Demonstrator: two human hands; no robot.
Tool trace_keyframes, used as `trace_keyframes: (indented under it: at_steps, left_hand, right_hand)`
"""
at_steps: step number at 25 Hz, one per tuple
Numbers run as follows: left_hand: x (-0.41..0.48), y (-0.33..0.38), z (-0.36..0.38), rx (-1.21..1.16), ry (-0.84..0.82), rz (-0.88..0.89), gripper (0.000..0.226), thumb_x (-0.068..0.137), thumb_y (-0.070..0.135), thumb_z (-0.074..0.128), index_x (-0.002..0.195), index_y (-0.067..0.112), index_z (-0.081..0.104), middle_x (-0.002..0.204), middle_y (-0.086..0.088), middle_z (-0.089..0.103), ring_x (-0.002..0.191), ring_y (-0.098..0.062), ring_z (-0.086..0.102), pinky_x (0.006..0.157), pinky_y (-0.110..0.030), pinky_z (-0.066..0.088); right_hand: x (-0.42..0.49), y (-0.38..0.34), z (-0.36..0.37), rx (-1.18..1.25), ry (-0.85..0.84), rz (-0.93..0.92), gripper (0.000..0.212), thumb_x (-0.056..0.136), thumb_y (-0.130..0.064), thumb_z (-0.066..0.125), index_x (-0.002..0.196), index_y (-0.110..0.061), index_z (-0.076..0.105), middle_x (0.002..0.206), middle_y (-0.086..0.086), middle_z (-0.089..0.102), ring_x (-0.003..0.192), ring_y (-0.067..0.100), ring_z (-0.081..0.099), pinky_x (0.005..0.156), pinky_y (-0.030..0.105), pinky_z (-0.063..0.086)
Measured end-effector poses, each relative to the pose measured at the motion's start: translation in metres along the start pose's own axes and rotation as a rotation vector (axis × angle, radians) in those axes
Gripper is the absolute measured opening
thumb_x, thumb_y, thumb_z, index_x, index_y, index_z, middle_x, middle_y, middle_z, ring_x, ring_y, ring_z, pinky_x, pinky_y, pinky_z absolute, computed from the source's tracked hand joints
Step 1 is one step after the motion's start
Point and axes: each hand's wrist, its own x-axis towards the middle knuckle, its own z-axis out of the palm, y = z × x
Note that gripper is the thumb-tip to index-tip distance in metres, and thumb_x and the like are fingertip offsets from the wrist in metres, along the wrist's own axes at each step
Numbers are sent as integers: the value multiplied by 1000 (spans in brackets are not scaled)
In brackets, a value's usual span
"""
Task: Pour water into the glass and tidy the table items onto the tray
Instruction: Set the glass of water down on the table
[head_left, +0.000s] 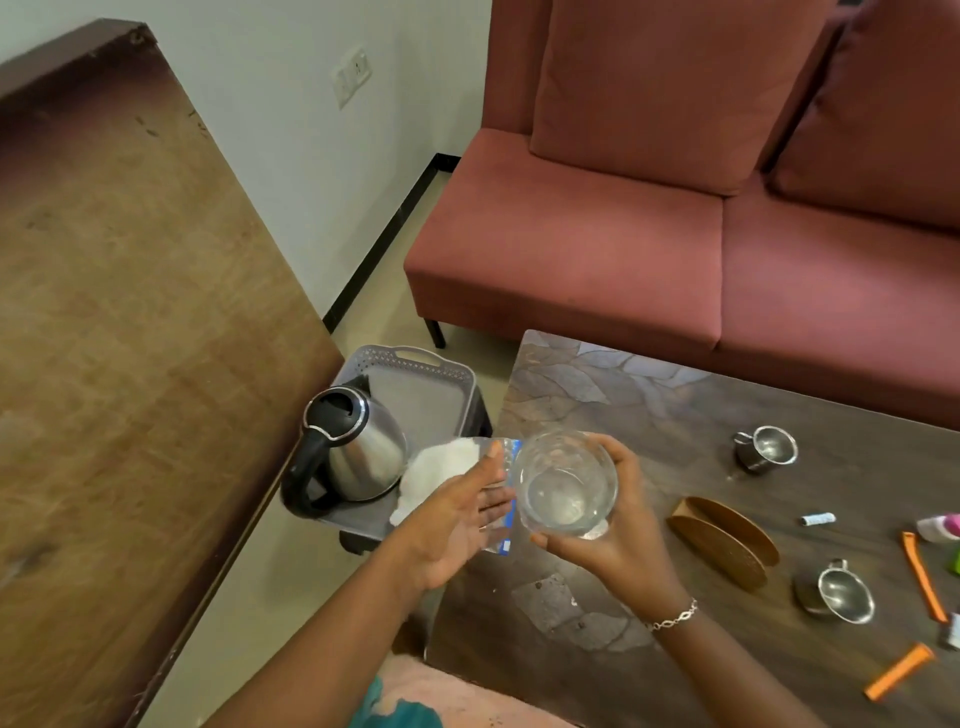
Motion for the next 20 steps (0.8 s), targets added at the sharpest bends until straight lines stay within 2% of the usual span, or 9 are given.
trace_keyframes:
  at_steps: [2, 4, 8, 10, 12, 17, 20]
  left_hand:
    - [-3, 2, 9, 0, -60, -21, 120, 35, 71, 77, 131, 5, 47, 129, -17, 55, 117, -27, 52, 105, -45, 37]
    - [-5, 3, 13, 10, -91, -37, 110, 36, 66, 80, 124, 6, 53, 118, -15, 61, 103, -25, 57, 94, -42, 44]
    - [-8, 1, 15, -12, -112, -23, 50, 69, 46, 72, 104, 11, 66, 101, -12, 67, 84, -20, 62, 78, -33, 52]
    - [-9, -1, 15, -4, -98, -23, 34, 69, 39, 68, 91, 15, 72, 94, -11, 69, 81, -20, 62, 76, -32, 52]
    - [-9, -5, 14, 12, -83, -21, 30, 65, 38, 68, 83, 16, 75, 89, -10, 71, 80, -21, 63, 78, -35, 52]
    - [-8, -17, 16, 65, -29, -24, 45, 60, 39, 71, 96, 12, 68, 99, -16, 67, 93, -28, 60, 95, -46, 46]
    - [-5, -22, 26, 74, -29, -9, 45, 56, 38, 73, 91, 12, 69, 91, -13, 68, 87, -25, 61, 88, -43, 50]
  right_hand:
    - [-6, 1, -5, -16, 7, -2, 88, 51, -26, 85, 123, -19, 34, 117, -27, 46, 108, -13, 49, 82, 0, 40]
    - [-12, 2, -5, -13, 18, 5, 89, 50, -25, 85, 123, -16, 36, 116, -27, 47, 108, -13, 49, 82, 0, 40]
    - [-21, 0, -3, 13, 39, 36, 90, 50, -28, 86, 123, -18, 35, 115, -35, 48, 107, -11, 50, 83, 2, 41]
    - [-26, -2, 0, 24, 47, 59, 89, 50, -30, 85, 121, -23, 34, 114, -37, 48, 107, -9, 51, 84, 4, 42]
    - [-32, -5, 3, 29, 56, 84, 89, 49, -31, 86, 121, -26, 33, 115, -33, 50, 108, -8, 52, 84, 5, 43]
    - [-48, -11, 0, -11, 39, 151, 93, 49, -39, 84, 124, -30, 30, 125, -18, 44, 112, -13, 46, 87, 1, 39]
    - [-57, -13, -6, -104, 71, 173, 101, 53, -40, 85, 132, -29, 23, 133, -15, 38, 121, -6, 41, 95, 2, 33]
